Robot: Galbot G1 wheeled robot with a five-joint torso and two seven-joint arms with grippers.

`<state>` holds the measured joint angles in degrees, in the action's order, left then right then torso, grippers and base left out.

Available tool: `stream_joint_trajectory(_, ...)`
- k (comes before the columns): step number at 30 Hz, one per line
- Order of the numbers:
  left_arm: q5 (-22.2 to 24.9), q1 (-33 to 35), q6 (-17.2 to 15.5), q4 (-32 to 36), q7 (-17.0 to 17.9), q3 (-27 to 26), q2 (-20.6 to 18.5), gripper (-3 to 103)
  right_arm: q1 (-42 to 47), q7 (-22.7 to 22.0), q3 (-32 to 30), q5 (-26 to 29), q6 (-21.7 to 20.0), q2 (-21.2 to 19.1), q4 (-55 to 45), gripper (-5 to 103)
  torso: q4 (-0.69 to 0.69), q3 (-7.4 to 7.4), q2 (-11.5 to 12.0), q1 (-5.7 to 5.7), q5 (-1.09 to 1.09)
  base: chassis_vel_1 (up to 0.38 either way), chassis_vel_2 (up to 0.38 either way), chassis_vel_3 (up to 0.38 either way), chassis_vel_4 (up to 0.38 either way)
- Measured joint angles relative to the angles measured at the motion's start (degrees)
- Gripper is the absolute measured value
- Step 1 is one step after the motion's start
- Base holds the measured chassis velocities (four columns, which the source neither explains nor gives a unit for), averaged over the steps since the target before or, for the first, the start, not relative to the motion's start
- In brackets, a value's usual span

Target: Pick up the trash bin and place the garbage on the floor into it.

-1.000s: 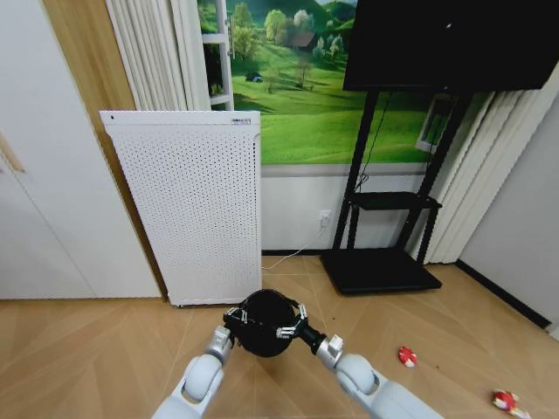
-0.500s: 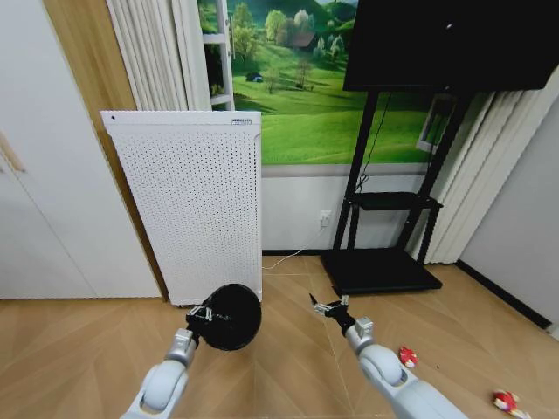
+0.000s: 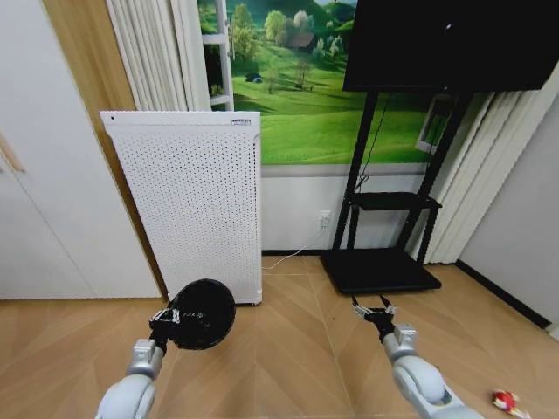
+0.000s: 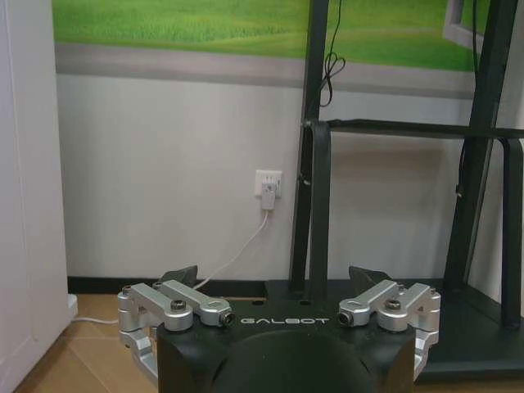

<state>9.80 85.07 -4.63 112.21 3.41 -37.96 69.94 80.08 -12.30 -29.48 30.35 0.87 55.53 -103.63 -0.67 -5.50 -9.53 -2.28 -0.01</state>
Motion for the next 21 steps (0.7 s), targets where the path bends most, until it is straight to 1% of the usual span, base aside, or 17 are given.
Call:
stream_joint_trajectory(2, 0.1, 1.1, 0.4, 0.9, 0.0, -1.0, 0.2, 7, 1.6, 1.4, -1.3, -0.2, 1.4, 0.4, -1.3, 100, 0.01, 0.00, 0.0, 0.00, 0.01, 0.000, 0.000, 0.000, 0.000)
stream_joint_trajectory(6, 0.3, 1.6, 0.5, 1.5, 0.1, -1.6, 0.4, 7, 2.4, 2.8, -2.0, -1.2, 2.3, 0.5, -1.7, 100, 0.01, 0.00, 0.0, 0.00, 0.00, 0.000, 0.000, 0.000, 0.000)
stream_joint_trajectory(7, 0.3, 1.7, 0.5, 1.8, 0.1, -1.7, 0.4, 7, 2.6, 2.9, -2.0, -1.3, 3.1, 0.5, -1.8, 100, 0.00, 0.00, 0.0, 0.00, 0.01, 0.000, 0.000, 0.000, 0.000)
stream_joint_trajectory(8, 0.3, 1.7, 0.5, 1.8, 0.1, -1.7, 0.4, 7, 2.6, 2.9, -2.0, -1.3, 3.1, 0.5, -1.8, 100, 0.00, 0.00, 0.0, 0.00, 0.01, 0.000, 0.000, 0.000, 0.000)
stream_joint_trajectory(10, 0.3, 2.0, 0.5, 2.3, 0.1, -1.8, 0.4, 7, 2.6, 3.1, -1.8, -0.9, 5.2, 0.8, -1.9, 100, 0.01, 0.00, 0.0, 0.00, 0.00, 0.000, 0.000, 0.000, 0.000)
stream_joint_trajectory(13, 0.3, 2.1, 0.5, 2.4, 0.2, -1.8, 0.4, 7, 2.5, 3.2, -1.7, -0.9, 5.9, 1.0, -1.8, 100, 0.01, 0.00, 0.0, 0.00, 0.01, 0.000, 0.000, 0.000, 0.000)
stream_joint_trajectory(15, 0.3, 2.2, 0.5, 2.5, 0.2, -1.8, 0.4, 7, 2.6, 3.2, -1.7, -1.1, 5.8, 1.0, -1.7, 100, 0.01, 0.00, 0.0, 0.00, 0.00, 0.000, 0.000, 0.000, 0.000)
stream_joint_trajectory(21, 0.3, 2.7, 0.9, 2.8, 0.2, -1.9, 0.4, 7, 3.2, 3.2, -1.9, -0.8, 4.0, 1.0, -1.8, 100, 0.01, -0.01, 0.0, -0.01, 0.00, 0.000, 0.000, 0.000, 0.000)
